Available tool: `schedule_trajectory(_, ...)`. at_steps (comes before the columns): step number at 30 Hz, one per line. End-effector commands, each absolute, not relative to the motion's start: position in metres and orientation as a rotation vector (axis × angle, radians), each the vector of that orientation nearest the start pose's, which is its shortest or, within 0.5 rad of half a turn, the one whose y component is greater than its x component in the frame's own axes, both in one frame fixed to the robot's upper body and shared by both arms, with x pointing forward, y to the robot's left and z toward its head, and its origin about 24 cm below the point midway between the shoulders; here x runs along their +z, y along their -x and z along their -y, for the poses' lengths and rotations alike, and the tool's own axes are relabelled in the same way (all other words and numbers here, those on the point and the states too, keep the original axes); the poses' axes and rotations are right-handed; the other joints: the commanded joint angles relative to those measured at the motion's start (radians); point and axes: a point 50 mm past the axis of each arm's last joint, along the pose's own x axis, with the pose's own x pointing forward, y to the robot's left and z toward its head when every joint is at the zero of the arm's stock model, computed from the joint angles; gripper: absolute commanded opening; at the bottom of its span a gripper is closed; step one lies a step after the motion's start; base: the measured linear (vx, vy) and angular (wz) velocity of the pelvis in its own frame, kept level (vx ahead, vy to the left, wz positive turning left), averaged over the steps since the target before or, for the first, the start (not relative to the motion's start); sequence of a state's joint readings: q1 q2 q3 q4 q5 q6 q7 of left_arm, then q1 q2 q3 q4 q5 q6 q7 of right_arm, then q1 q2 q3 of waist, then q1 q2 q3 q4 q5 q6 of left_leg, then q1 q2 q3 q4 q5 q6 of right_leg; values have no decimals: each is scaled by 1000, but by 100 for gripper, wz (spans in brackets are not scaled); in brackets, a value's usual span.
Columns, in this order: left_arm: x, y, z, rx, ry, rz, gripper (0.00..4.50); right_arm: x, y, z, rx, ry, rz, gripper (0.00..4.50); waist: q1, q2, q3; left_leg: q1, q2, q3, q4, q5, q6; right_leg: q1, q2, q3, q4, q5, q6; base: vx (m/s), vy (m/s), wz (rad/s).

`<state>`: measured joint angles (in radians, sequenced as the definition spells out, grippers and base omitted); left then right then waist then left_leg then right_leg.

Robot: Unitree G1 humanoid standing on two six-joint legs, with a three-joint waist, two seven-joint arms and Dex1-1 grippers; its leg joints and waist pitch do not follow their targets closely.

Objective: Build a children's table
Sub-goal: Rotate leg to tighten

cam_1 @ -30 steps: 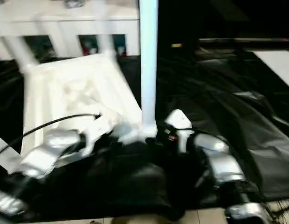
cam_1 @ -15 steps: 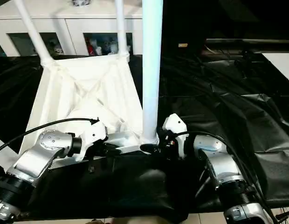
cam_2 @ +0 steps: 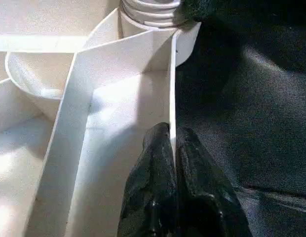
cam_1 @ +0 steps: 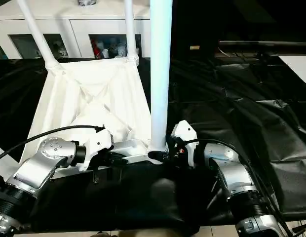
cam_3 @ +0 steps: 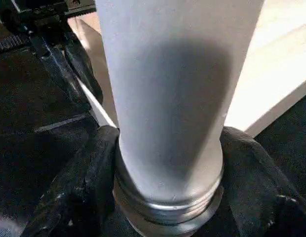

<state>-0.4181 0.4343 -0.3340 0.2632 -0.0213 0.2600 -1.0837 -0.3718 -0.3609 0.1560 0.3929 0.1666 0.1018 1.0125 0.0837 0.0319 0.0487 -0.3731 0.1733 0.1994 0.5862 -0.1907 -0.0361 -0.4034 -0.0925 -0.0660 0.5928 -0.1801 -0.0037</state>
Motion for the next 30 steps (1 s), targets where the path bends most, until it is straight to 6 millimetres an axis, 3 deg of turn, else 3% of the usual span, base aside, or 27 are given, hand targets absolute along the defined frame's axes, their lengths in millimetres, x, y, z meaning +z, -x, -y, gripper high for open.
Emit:
schedule_trajectory(1, 42, -287, -121, -1260, -395, -458, 0, 34, -295, 148, 1006, 135, -288, 268, -8, -6, -45, 14, 59, -27, -79, -243, 34, 41, -60, 48, -72, -244, -233, 0, 0, 0)
schedule_trajectory(5, 38, -304, -109, -1101, -400, -454, 0, 23, -304, 135, 744, 55, -299, 267, -20, -4, -40, 23, 55, -34, -87, -333, -13, 34, -63, 48, -90, -420, -176, 0, 0, 0)
schedule_trajectory(8, 37, -314, -96, -1008, -382, -453, 0, 15, -310, 128, 548, 56, -337, 267, -31, 0, -35, 28, 50, -38, -87, -376, -28, 26, -64, 46, -104, -525, -133, 0, 0, 0)
schedule_trajectory(12, 32, -322, -79, -900, -361, -482, 0, 10, -316, 116, 370, 42, -356, 267, -34, 4, -35, 31, 49, -40, -88, -388, -32, 17, -62, 44, -111, -561, -108, 0, 0, 0)
schedule_trajectory(14, 31, -322, -71, -895, -355, -484, 0, 11, -315, 107, 389, 59, -345, 267, -33, 5, -39, 26, 51, -42, -92, -384, -26, 26, -63, 42, -111, -534, -102, 0, 0, 0)
schedule_trajectory(16, 32, -321, -65, -901, -353, -481, 0, 13, -314, 100, 425, 74, -325, 267, -31, 10, -42, 30, 53, -40, -94, -376, -20, 23, -60, 44, -111, -481, -111, 0, 0, 0)
schedule_trajectory(17, 32, -321, -63, -903, -351, -479, 0, 14, -313, 98, 440, 72, -318, 267, -31, 9, -42, 25, 53, -39, -96, -366, -12, 29, -62, 44, -107, -439, -125, 0, 0, 0)
schedule_trajectory(19, 33, -320, -61, -931, -362, -466, 0, 20, -312, 99, 469, 19, -270, 267, -29, 9, -43, 27, 53, -35, -94, -361, -5, 27, -62, 46, -107, -420, -133, 0, 0, 0)
schedule_trajectory(20, 33, -320, -61, -938, -367, -462, 0, 21, -312, 99, 475, -1, -259, 302, -28, 8, -45, 26, 52, -34, -93, -353, 4, 29, -63, 48, -107, -411, -138, 0, 0, 0)
schedule_trajectory(21, 33, -320, -63, -942, -375, -461, 0, 24, -312, 101, 480, -10, -240, 337, -26, 9, -45, 27, 53, -33, -92, -347, 7, 29, -63, 49, -107, -408, -140, 0, 0, 0)
schedule_trajectory(25, 37, -318, -70, -985, -419, -439, 0, 33, -313, 112, 519, -9, -198, 365, -27, 10, -43, 13, 52, -36, -95, -308, 25, 40, -65, 45, -104, -401, -138, 0, 0, 0)
schedule_trajectory(26, 38, -316, -73, -1002, -421, -440, 0, 35, -312, 117, 565, -8, -201, 378, -26, 10, -45, 18, 55, -36, -94, -312, 28, 40, -65, 45, -104, -405, -137, 0, 0, 0)
schedule_trajectory(30, 40, -308, -86, -1090, -450, -430, 0, 39, -303, 131, 789, 86, -217, 397, -25, 10, -46, 8, 58, -34, -90, -262, 53, 47, -62, 45, -94, -324, -158, 0, 0, 0)
